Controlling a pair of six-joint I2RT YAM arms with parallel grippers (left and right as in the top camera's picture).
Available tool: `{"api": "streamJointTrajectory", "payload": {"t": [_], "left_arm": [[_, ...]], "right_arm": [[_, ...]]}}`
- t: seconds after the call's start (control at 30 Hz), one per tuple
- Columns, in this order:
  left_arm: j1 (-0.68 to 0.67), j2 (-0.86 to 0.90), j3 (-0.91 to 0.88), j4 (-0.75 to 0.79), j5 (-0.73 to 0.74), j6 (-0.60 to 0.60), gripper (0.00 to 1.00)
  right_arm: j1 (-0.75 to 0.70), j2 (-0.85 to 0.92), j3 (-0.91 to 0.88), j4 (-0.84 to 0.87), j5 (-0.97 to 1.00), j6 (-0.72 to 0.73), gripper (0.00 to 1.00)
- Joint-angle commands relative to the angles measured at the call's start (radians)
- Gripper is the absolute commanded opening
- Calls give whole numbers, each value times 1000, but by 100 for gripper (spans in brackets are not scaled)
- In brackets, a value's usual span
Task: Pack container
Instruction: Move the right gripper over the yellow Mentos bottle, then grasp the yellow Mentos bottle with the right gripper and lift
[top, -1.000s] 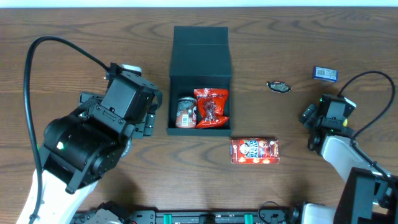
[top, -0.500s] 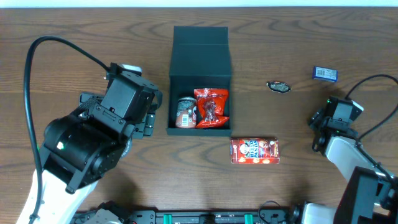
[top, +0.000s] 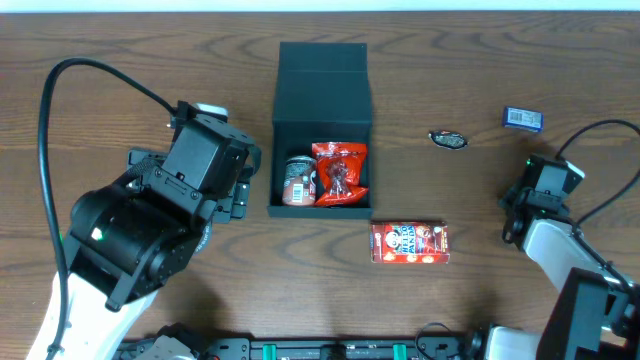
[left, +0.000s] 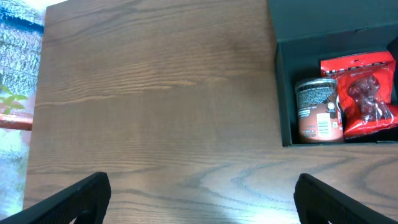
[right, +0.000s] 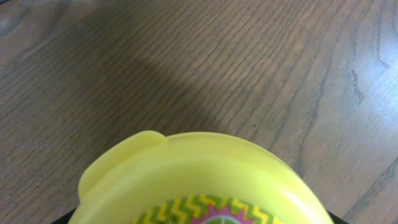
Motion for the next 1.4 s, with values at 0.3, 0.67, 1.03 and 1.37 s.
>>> {"api": "streamJointTrajectory", "payload": {"t": [0.3,0.67,1.03,1.37], "left_arm": [[-1,3,-9,-2,-2,10,95],[-1,3,-9,5,35,10,95],[-1,3,-9,0,79,10,95],[-1,3,-9,-9,95,-14,95]], "right_arm": [[-3,-51,1,-20,-114,10,2],[-2,-378,1,-207,-311,183,2],[168,-535,187,-583,-614,176,1],[502,-452,627,-933,-651,8,2]]}}
